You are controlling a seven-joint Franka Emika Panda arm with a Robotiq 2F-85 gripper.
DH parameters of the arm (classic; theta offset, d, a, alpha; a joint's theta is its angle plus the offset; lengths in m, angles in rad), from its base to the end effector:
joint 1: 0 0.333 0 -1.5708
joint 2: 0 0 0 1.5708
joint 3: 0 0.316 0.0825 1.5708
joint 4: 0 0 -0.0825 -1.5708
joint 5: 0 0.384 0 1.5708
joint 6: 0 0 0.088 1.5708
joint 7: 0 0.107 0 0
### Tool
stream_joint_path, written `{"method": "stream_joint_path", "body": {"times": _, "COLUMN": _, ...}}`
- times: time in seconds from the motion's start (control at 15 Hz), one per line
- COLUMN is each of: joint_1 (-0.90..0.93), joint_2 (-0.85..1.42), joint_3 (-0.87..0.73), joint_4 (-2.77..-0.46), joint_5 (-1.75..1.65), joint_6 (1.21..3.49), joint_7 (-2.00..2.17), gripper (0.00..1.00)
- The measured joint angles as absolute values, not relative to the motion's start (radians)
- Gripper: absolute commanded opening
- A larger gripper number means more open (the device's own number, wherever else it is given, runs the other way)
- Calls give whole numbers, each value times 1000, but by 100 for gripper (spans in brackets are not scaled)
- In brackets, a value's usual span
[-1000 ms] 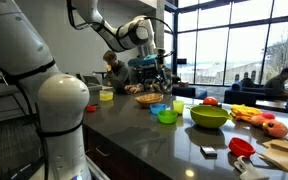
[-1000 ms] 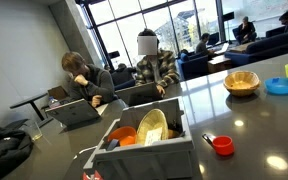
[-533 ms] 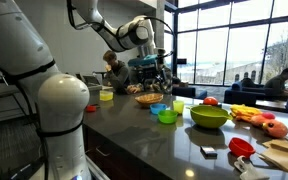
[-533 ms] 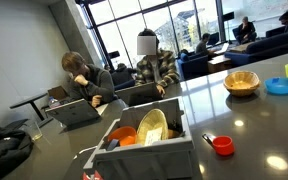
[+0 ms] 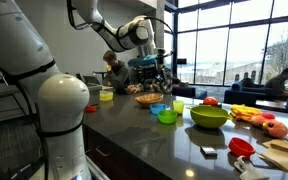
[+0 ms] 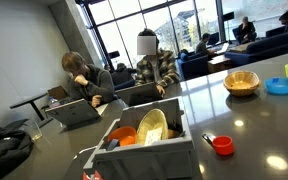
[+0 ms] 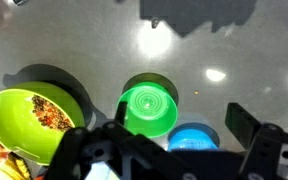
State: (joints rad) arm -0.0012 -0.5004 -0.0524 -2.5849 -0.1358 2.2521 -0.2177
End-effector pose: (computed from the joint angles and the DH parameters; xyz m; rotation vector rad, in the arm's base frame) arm 0.3998 -0.0254 0.4420 3.0013 0.3697 0.2345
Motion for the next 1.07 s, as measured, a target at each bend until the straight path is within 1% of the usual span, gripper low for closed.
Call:
{"method": "stream_joint_path", "body": {"times": 0.6, "joint_1": -1, "joint_2": -500, "joint_3": -53, "joint_4": -2585, "joint_5": -136, "joint_6": 2251, "joint_7": -217, "gripper": 100}}
{"method": "stream_joint_path", "body": {"times": 1.07, "joint_1": -2, "joint_2": -500, "joint_3": -95, "joint_4": -2554, "joint_5": -136, "joint_6": 2259, "joint_7": -290, "gripper": 100}}
